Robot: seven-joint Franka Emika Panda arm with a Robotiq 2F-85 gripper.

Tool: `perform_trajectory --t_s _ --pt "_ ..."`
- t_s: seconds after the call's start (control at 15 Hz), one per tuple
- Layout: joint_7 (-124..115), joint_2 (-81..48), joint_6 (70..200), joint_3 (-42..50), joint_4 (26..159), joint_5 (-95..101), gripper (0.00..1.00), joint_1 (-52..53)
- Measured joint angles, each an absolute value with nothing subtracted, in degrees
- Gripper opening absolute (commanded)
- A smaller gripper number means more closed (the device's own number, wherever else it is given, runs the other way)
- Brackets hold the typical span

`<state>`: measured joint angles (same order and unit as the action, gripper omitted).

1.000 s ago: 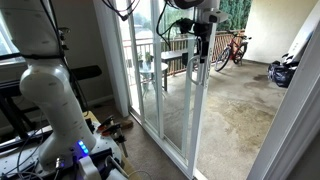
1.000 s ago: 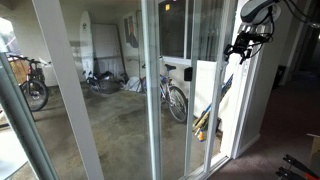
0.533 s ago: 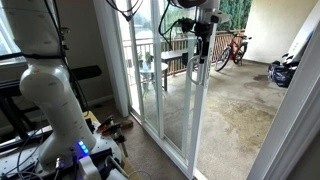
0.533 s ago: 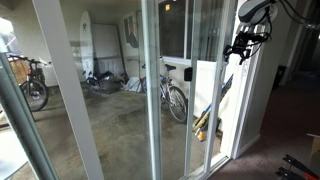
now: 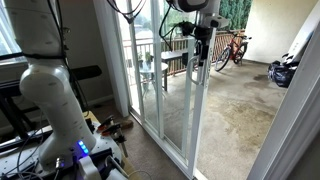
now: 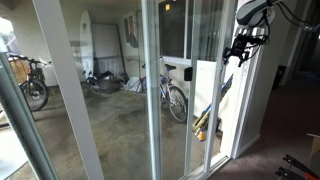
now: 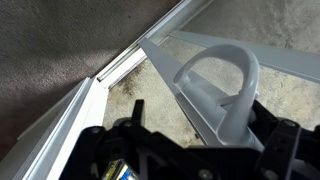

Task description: Slide the door to the right

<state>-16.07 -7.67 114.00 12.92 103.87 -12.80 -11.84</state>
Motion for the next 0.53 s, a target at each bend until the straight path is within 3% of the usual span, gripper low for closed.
perform_trajectory --t_s 0.53 --pt "-14.84 -8.78 112.71 13.90 102.23 -12.81 1.00 -12.05"
